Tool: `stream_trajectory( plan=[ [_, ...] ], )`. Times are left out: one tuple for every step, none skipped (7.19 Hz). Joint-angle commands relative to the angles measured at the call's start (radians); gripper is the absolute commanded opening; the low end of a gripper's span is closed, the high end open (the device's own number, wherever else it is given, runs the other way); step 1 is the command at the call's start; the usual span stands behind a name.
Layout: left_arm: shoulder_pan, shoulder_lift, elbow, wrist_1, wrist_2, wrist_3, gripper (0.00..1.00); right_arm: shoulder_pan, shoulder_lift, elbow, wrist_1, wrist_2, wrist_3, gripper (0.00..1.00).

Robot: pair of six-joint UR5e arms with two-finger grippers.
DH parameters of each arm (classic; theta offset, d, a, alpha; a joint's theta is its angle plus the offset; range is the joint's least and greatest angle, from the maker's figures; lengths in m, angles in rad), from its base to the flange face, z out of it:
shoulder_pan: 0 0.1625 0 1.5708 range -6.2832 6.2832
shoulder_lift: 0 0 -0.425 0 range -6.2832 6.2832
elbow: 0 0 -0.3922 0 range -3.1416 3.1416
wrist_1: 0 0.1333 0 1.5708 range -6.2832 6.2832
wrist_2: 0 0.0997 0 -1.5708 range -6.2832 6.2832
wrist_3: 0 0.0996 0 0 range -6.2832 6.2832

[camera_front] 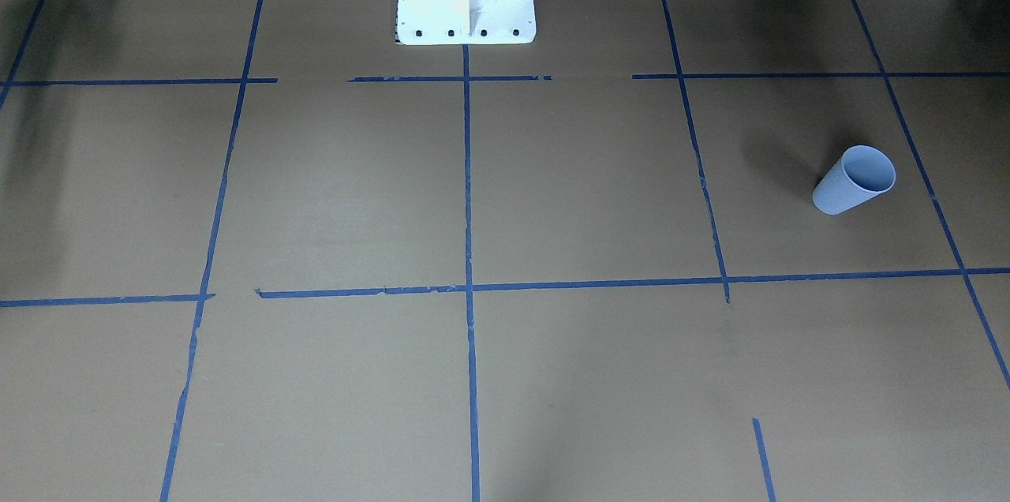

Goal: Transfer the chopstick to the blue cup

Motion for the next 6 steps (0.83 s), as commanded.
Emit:
stream_trajectory(
  plan=[
    [-0.001, 0.006, -0.013, -0.003, 0.001, 0.001, 1.00, -0.001, 0.003, 0.002, 0.001, 0.001, -0.001, 1.00],
    [-0.001, 0.008, -0.017, -0.003, -0.001, 0.000, 1.00, -0.001, 0.004, 0.005, 0.001, 0.001, -0.001, 1.00],
    [-0.001, 0.011, -0.025, -0.003, -0.005, -0.003, 1.00, -0.001, 0.004, 0.006, 0.001, 0.006, -0.003, 1.00],
    [0.001, 0.006, -0.017, 0.000, -0.004, -0.014, 1.00, -0.001, 0.004, 0.013, 0.003, 0.006, -0.006, 1.00],
    [0.007, 0.002, -0.022, -0.004, -0.007, -0.151, 1.00, -0.001, 0.004, 0.020, 0.001, 0.006, -0.006, 1.00],
    [0.043, 0.002, -0.030, -0.030, -0.008, -0.198, 1.00, -0.004, 0.004, 0.022, 0.003, 0.006, -0.006, 1.00]
  ],
)
